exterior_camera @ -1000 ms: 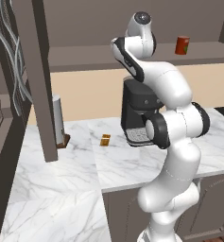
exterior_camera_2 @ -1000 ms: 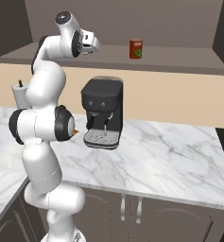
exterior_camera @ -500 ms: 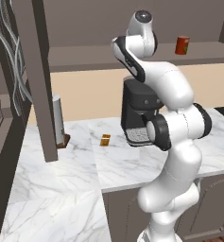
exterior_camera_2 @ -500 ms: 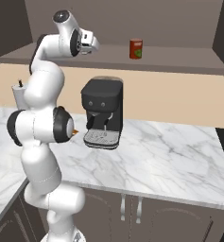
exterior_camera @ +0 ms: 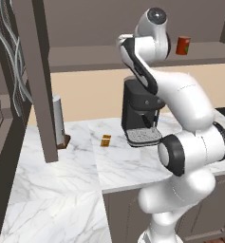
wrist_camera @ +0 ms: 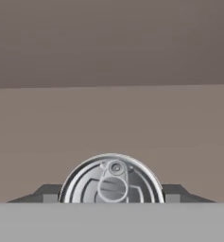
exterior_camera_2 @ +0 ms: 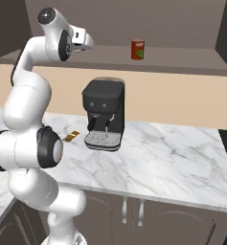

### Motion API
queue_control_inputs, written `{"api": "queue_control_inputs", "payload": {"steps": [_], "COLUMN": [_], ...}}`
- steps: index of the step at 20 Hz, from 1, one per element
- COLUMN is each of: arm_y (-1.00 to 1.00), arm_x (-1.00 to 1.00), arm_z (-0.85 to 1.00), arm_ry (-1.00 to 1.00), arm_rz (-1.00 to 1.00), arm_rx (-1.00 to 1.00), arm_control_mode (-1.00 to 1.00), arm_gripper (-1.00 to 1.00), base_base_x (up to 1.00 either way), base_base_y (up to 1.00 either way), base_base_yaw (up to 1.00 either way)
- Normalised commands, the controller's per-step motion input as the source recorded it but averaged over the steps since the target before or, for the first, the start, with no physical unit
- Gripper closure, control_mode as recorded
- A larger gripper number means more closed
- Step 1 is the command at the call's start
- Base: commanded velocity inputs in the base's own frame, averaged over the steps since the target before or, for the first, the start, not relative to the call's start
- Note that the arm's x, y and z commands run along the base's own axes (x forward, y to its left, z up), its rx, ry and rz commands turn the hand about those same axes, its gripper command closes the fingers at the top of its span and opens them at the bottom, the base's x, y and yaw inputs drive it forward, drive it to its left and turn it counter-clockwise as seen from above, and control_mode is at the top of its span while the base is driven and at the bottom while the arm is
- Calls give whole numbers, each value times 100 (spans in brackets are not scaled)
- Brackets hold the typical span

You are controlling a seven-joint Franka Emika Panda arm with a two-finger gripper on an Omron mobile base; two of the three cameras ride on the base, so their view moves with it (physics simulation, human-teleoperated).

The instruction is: Restock the canned food cabinet by taking the new fresh canned food from the counter and placing it in the cabinet. Then, take the old canned food from the cabinet and place it on the counter.

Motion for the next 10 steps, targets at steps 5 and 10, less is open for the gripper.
{"api": "queue_control_inputs", "payload": {"steps": [5, 10], "arm_y": [-18, -39], "arm_x": [-100, -100], "arm_z": [13, 26], "arm_ry": [-9, 8], "arm_rz": [3, 0], "arm_rx": [0, 0], "arm_control_mode": [-100, -100], "arm_gripper": [100, 100], "base_base_x": [0, 0], "base_base_y": [0, 0], "base_base_yaw": [0, 0]}}
